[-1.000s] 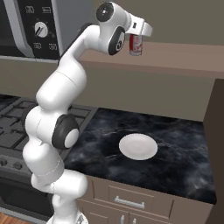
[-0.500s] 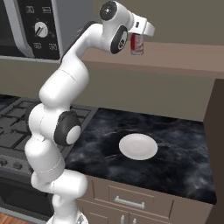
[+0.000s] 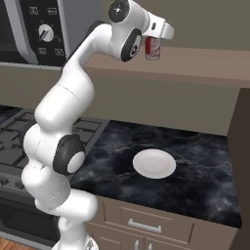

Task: Move the hot dog bun to the plate on the dining table and place the condiment next to that plate. Then navigate to the fridge and take the sausage and place it on the plate as well.

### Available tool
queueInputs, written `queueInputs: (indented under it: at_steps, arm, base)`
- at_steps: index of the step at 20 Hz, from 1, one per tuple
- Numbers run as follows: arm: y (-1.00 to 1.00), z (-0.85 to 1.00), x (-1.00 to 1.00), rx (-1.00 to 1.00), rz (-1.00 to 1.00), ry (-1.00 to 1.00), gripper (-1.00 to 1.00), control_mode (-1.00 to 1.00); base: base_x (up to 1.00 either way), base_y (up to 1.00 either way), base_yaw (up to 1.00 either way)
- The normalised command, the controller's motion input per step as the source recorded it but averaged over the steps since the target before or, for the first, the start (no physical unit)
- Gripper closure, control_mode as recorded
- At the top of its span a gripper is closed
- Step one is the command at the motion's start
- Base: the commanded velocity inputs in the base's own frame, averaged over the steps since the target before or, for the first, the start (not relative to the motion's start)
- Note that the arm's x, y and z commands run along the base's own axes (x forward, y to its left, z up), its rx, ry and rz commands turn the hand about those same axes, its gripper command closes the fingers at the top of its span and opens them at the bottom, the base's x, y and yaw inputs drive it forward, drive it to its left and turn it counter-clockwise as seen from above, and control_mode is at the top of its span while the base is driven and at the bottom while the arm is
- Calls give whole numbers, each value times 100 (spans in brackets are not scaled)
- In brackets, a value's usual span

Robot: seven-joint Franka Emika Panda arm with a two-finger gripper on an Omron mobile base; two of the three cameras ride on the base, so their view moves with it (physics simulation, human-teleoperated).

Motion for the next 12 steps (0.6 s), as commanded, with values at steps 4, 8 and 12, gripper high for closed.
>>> queueInputs:
  at_steps: [4, 8, 12]
  arm:
    - [-4, 0, -95, 1, -3, -19, 100, -100]
    - [-13, 1, -100, 5, -7, -12, 100, -100]
    - [-4, 0, -100, 3, -10, -1, 100, -100]
  base:
    - [0, 0, 0]
    - [0, 0, 0]
    - [0, 0, 0]
